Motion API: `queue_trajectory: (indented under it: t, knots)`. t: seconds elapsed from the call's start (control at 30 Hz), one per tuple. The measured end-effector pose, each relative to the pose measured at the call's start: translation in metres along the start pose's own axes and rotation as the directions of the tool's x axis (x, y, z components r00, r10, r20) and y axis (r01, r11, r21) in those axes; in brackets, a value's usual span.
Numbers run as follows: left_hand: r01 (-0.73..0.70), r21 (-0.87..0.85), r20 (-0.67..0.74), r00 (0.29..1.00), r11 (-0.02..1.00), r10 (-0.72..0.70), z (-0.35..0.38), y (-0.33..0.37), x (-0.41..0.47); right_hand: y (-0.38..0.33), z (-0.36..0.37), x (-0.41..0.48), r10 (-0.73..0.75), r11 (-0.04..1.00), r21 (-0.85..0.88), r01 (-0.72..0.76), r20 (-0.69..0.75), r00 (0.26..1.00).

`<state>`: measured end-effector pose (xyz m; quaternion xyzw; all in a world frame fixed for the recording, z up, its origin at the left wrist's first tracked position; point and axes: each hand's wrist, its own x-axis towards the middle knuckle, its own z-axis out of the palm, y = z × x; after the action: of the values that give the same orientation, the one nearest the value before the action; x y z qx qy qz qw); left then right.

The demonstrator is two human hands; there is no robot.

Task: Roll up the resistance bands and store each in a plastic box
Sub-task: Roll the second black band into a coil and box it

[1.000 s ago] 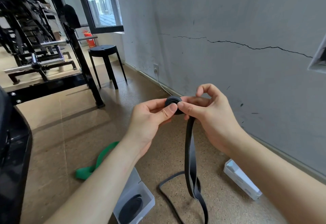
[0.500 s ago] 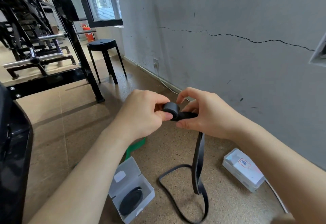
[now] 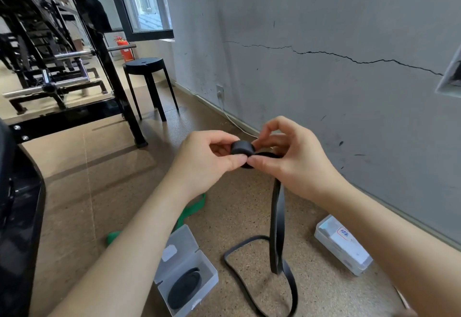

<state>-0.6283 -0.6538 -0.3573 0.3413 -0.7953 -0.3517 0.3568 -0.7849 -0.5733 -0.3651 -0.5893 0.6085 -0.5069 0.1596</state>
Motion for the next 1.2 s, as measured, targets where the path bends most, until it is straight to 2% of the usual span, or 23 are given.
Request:
queue_trajectory:
  t: [0.03,0.1,0.2,0.27,0.3,0.4,0.47,0.53,0.6,0.63,0.7,0.9,0.97,1.03,1.1,1.2]
  knots:
    - [0.048,-0.182,0.016,0.999,0.982,-0.046,0.002,-0.001,0.000,-0.001,-0.001,0.001,0.044,0.995,0.085,-0.043,-0.010,0.999]
    - [0.130,-0.462,0.075,0.991,0.877,-0.107,0.008,-0.004,-0.001,-0.003,-0.001,0.001,0.105,0.964,0.250,-0.096,-0.023,0.994]
    - [0.216,-0.628,0.152,0.976,0.748,-0.154,0.019,-0.005,-0.005,-0.007,0.000,0.001,0.149,0.892,0.439,-0.109,-0.058,0.987]
    - [0.195,-0.687,0.098,0.979,0.700,-0.176,0.023,-0.004,-0.004,-0.009,0.001,0.002,0.164,0.859,0.500,-0.110,-0.066,0.984]
    - [0.163,-0.684,0.052,0.983,0.711,-0.175,0.024,-0.004,-0.003,-0.009,0.002,0.002,0.168,0.847,0.519,-0.112,-0.063,0.984]
    - [0.076,-0.560,-0.067,0.988,0.825,-0.137,0.018,-0.002,0.000,-0.009,0.003,0.002,0.141,0.864,0.493,-0.106,-0.033,0.989]
    - [0.039,-0.460,-0.097,0.991,0.887,-0.094,0.012,-0.003,0.002,-0.007,0.001,0.003,0.098,0.923,0.374,-0.093,0.006,0.995]
    - [0.017,-0.358,-0.092,0.994,0.934,-0.053,0.007,-0.003,0.002,-0.004,-0.002,0.002,0.055,0.991,0.120,-0.065,0.085,0.995]
    - [0.013,-0.274,-0.088,0.995,0.962,-0.038,0.004,-0.003,0.003,-0.003,-0.001,-0.001,0.018,0.986,-0.166,0.006,0.142,0.990]
    - [0.014,-0.250,-0.094,0.995,0.968,-0.039,0.003,-0.004,0.004,-0.004,0.000,-0.001,0.005,0.974,-0.226,0.028,0.143,0.990]
    - [0.014,-0.235,-0.098,0.995,0.972,-0.038,0.000,-0.005,0.004,-0.004,0.000,-0.001,0.008,0.978,-0.208,0.019,0.130,0.991]
    - [-0.002,-0.187,-0.014,1.000,0.982,0.000,-0.009,-0.006,0.004,-0.005,-0.002,-0.001,0.129,0.982,0.098,-0.159,0.265,0.956]
    - [-0.041,-0.050,0.002,0.999,0.998,0.041,-0.013,-0.009,0.003,-0.005,-0.006,0.000,0.200,0.923,0.245,-0.297,0.353,0.914]
    - [-0.124,0.171,0.034,0.992,0.977,0.120,-0.014,-0.006,0.001,-0.005,-0.008,0.001,0.256,0.863,0.314,-0.397,0.406,0.877]
    - [-0.236,0.359,0.082,0.972,0.903,0.221,-0.012,0.000,-0.001,-0.002,-0.007,0.001,0.276,0.877,0.261,-0.402,0.412,0.869]
    - [-0.317,0.474,0.158,0.948,0.821,0.275,-0.012,0.004,0.001,0.002,-0.002,0.001,0.289,0.886,0.238,-0.398,0.387,0.875]
